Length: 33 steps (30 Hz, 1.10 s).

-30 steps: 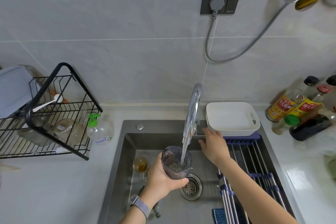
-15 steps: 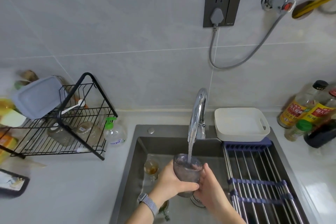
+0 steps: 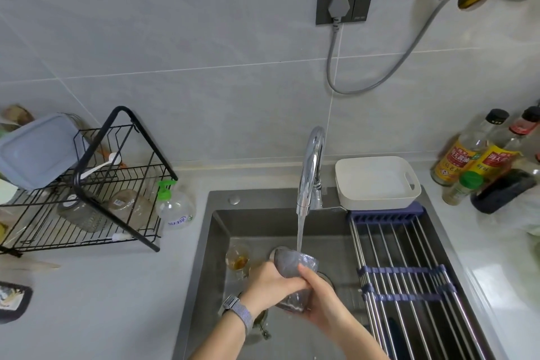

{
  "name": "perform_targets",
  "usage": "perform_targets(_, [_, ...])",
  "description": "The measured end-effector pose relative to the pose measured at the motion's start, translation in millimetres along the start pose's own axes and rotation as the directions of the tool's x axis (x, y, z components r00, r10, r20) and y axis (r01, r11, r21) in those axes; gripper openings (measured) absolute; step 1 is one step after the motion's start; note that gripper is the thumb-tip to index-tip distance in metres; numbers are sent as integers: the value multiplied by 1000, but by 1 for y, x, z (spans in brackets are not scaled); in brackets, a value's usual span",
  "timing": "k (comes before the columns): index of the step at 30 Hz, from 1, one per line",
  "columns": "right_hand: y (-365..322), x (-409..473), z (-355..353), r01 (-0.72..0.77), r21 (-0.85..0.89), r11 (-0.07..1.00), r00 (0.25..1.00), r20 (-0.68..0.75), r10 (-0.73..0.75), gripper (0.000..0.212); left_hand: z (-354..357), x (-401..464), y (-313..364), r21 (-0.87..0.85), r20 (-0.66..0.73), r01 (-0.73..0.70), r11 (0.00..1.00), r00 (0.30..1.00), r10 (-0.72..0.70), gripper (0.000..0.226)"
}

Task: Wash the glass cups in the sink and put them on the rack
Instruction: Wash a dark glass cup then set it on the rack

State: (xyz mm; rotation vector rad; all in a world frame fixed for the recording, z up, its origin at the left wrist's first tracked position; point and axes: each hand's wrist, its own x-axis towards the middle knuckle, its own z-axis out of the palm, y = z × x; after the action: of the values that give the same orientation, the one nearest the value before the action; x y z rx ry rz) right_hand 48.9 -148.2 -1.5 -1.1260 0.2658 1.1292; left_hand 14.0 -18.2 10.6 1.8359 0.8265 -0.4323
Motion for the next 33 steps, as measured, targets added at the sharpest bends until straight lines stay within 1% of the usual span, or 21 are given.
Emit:
perform_targets(5, [-4,6,1,-97,-10,995,995,-28,97,58,-8,-2,13,227,0,17,974,1000,-18,48])
perform_targets(8, [-7,8,3,-155,23,988,987,-27,156,56,-12,1,20,305,55,22,952,998,-41,48])
perform_targets(12, [-9,13,0,-197,100,975,978,-51,203,63,-18,10,27,357,116,54,932,988,-102,52])
perform_targets(14, [-10,14,-2,-212,120,970,974,-57,220,63,-17,15,26,308,168,98,946,973,-156,63])
perform_targets(15, [-11,14,-2,-215,125,969,973,-60,224,61,-16,18,24,254,201,128,959,963,-182,66])
perform_targets(17, [-11,15,-4,-219,111,969,970,-85,229,58,-15,19,24,136,249,192,972,943,-222,66])
perform_targets(19, [-8,20,-8,-232,63,971,963,-128,238,60,-15,22,22,74,279,214,974,933,-226,64])
perform_targets(21, [-7,24,-12,-247,30,968,951,-182,249,62,-14,22,20,57,280,189,980,940,-198,62])
perform_targets(23, [-7,29,-17,-215,30,976,956,-197,217,61,-12,25,16,17,280,163,987,946,-161,63])
perform_targets(24, [-9,28,-16,-189,40,981,961,-196,194,60,-11,23,17,-31,280,146,989,951,-131,57])
perform_targets(26, [-13,29,-13,-126,101,987,973,-180,143,59,-8,21,14,-143,279,115,983,958,-72,35])
perform_targets(27, [-14,30,-12,-91,136,987,979,-171,114,60,-5,23,11,-188,271,101,977,961,-47,36])
perform_targets(29, [-17,31,-9,-43,174,984,984,-163,72,62,1,21,8,-267,242,70,961,970,-3,50])
perform_targets(31, [-20,29,-5,-39,166,985,982,-177,68,60,4,20,3,-338,199,36,941,979,34,59])
perform_targets(33, [-22,28,-7,-50,159,986,983,-167,77,55,4,21,-2,-366,157,2,931,986,60,63])
